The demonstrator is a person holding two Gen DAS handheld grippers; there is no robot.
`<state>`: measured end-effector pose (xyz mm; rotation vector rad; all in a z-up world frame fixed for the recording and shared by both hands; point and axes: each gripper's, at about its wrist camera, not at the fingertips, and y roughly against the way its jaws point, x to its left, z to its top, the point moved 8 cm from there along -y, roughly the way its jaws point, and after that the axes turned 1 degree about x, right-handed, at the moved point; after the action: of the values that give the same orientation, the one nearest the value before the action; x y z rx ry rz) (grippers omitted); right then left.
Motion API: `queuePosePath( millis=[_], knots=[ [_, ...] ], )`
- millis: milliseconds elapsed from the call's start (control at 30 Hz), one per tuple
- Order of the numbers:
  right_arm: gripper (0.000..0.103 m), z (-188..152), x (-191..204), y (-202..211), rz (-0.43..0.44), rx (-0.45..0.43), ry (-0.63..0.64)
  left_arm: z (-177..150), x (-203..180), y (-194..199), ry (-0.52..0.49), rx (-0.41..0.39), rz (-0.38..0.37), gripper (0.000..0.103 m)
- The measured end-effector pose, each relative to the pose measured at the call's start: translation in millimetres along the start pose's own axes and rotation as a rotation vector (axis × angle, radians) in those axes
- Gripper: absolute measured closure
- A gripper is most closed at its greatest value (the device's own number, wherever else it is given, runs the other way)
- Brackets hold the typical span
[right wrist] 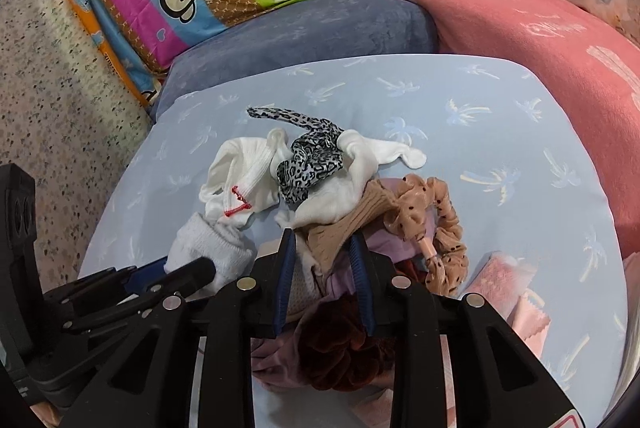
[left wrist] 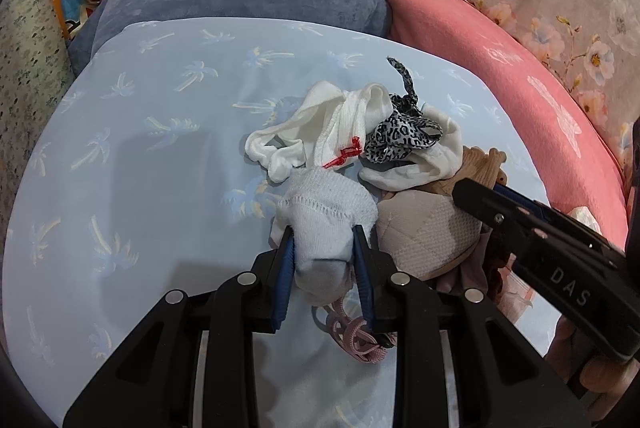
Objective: Collect trash
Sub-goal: 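Grasp a white sock with the left gripper while the right gripper grasps the tan stocking, then carry both items over the wastebasket and open both grippers to drop them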
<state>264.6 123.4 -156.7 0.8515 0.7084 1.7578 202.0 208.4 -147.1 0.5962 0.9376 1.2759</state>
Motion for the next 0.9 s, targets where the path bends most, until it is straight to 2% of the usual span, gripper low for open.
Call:
queuePosePath(
  millis=[33,100,133,267,467,667,900],
  knots=[
    [0.077,0.4,0.4,-1.5,0.0,0.004,0.002,0.1,-0.5,0.4,-0.002,-0.001,0.002,0.076],
    [0.097,-0.1,2.9,-3.3,0.008,0.014,0.002,0.8,-1.1,1.8,-0.005,-0.004,0.004,0.076],
    [0.101,0.3,3.4,-1.7,0.009,0.009,0.001,1.5,-1.9,2.6,-0.007,-0.006,0.005,0.076],
    [0.101,2.5,9.1,17.3,0.029,-0.031,0.002,5.6,-6.1,10.7,-0.017,-0.023,0.003,0.076],
    [0.101,18.4,13.0,70.0,0.067,-0.128,-0.015,15.1,-24.7,32.5,-0.04,-0.072,-0.011,0.077],
    [0.101,37.1,4.8,137.4,0.074,-0.242,-0.023,28.0,-59.3,68.0,-0.092,-0.149,-0.049,0.077],
    [0.101,51.5,-24.0,221.0,0.051,-0.374,-0.041,39.8,-109.3,96.9,-0.162,-0.213,-0.099,0.077]
  ],
)
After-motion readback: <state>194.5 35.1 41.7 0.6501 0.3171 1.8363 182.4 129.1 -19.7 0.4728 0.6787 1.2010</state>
